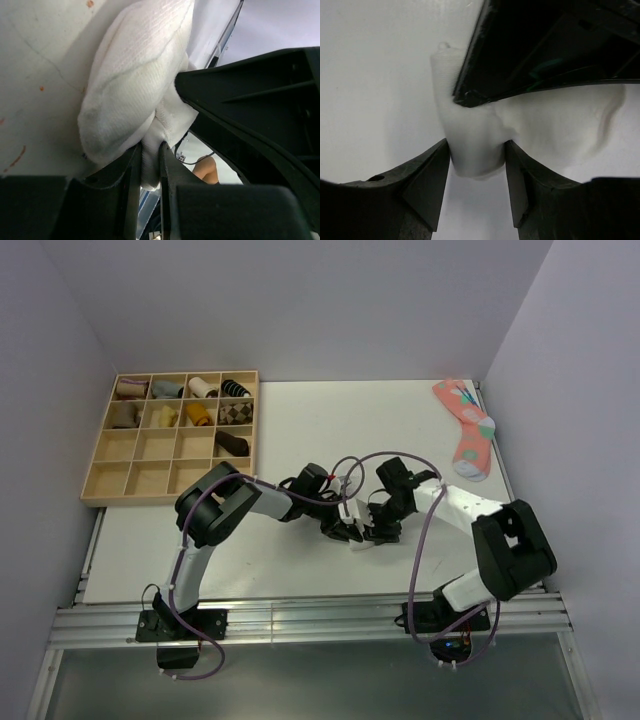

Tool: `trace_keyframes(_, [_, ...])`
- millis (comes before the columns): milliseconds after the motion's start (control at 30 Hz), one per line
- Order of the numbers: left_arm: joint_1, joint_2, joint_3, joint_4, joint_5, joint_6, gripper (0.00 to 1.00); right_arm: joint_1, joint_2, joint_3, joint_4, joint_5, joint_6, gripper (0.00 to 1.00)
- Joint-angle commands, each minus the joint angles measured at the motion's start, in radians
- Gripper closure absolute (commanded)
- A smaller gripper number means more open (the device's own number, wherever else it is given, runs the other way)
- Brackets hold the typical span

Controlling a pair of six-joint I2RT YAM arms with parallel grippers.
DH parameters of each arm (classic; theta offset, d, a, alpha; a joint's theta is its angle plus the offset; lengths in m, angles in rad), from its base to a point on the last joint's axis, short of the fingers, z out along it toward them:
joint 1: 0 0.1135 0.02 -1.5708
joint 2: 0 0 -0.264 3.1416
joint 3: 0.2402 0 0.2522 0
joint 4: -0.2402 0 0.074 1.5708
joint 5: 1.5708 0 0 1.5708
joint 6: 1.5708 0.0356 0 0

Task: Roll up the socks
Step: Roll the sock at the center of the board.

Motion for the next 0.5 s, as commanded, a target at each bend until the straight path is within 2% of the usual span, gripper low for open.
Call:
trace_keyframes(0, [0.004,0.046,-0.041,-0.062,-0.083,0.021,1.0,0.012,0.073,0.071,-0.044,-0.01,0.063,0.46])
trace_keyframes(133, [0.006,0.027,-0.073,-0.002,-0.085,-0.036,0.99,0.011,0.154,0.145,-0.09,0.0,0.09,0.6])
trace_keyframes(367, [0.007,-0.04,-0.156,0.111,-0.146,-0.142,0.96,-0.012,0.237,0.231,-0.258,0.01,0.063,0.68])
trace_keyframes(467, [0.004,-0.094,-0.19,0.14,-0.235,-0.15,0.89,-0.038,0.297,0.292,-0.358,-0.012,0.037,0.71])
